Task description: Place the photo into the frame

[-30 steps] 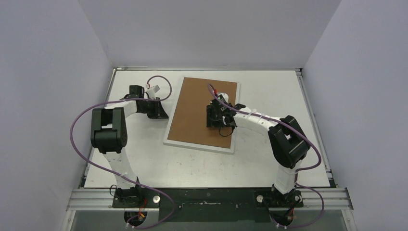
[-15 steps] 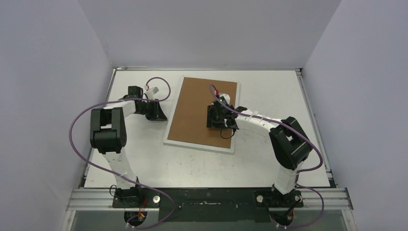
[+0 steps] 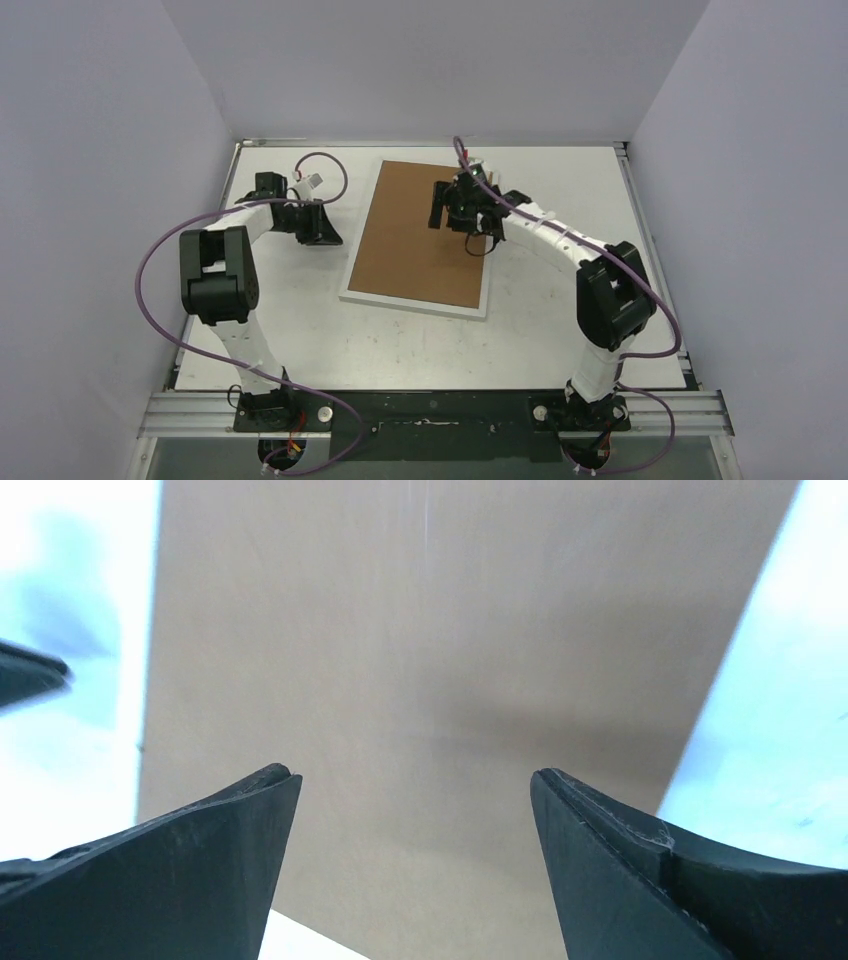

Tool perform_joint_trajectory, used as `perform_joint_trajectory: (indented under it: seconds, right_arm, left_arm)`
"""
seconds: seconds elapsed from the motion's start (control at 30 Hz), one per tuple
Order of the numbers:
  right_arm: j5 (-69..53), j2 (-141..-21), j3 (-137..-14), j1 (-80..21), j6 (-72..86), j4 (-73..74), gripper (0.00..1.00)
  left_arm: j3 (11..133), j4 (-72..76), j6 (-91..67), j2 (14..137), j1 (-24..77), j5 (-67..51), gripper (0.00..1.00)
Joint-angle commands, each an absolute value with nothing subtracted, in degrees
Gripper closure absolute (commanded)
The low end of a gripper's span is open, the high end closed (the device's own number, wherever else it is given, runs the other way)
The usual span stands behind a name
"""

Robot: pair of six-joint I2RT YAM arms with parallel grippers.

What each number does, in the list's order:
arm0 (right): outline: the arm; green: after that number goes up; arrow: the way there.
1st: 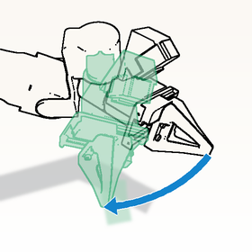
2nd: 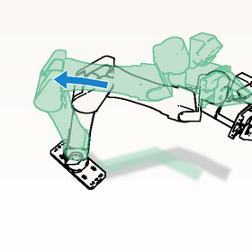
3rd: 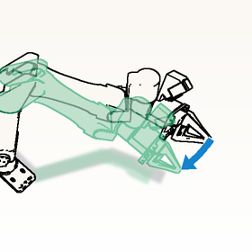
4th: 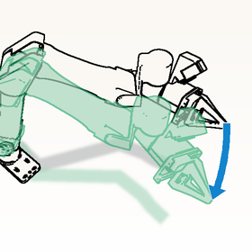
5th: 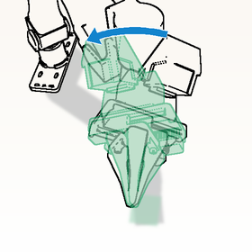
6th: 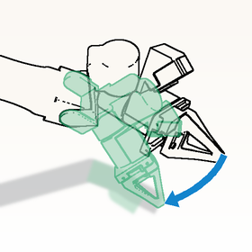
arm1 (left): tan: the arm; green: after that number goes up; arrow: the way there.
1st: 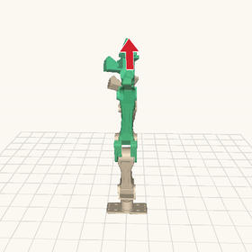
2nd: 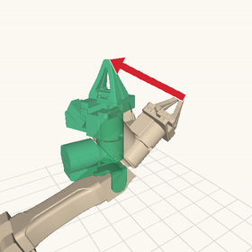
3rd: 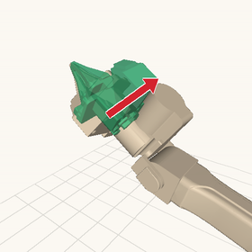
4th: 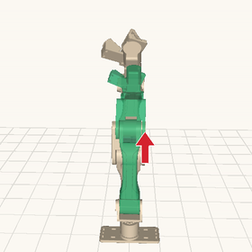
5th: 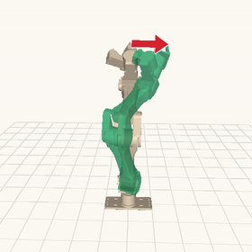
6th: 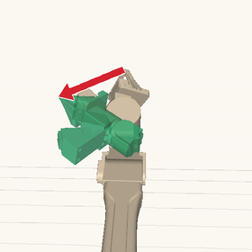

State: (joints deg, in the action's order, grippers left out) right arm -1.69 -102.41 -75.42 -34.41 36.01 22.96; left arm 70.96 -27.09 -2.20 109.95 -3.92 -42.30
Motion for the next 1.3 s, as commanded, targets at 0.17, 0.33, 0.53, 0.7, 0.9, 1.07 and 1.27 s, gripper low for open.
perform_joint_trajectory:
  seconds: [0.17,0.33,0.53,0.7,0.9,1.07,1.27]
  right_arm:
    - [2.0,-115.1,-99.5,-28.4,28.4,23.4,0.15]
    - [3.7,-123.7,-106.7,-28.2,27.5,17.8,0.22]
    - [4.3,-132.9,-116.2,-27.2,26.2,15.5,0.22]
    - [3.3,-138.3,-121.5,-26.3,26.1,17.9,0.23]
    - [1.5,-133.8,-118.8,-22.7,25.5,12.4,0.03]
    - [0.4,-138.6,-127.0,-16.8,24.0,11.8,0.09]
    - [-6.5,-145.4,-129.8,-11.2,26.6,4.8,0.1]
  left_arm:
    - [75.7,-26.7,-2.1,108.4,-3.7,-45.1,0.84]
    - [74.8,-25.0,-2.5,110.0,-3.5,-45.3,0.83]
    - [73.8,-25.3,-1.2,110.6,-3.5,-46.3,0.83]
    - [74.1,-26.2,-0.9,110.7,-3.4,-47.1,0.82]
    - [77.5,-35.3,5.7,108.0,-3.4,-48.7,0.75]
    - [80.0,-50.8,19.3,105.5,-4.5,-49.3,0.56]
    - [77.1,-65.2,38.2,105.0,-5.8,-45.4,0.49]
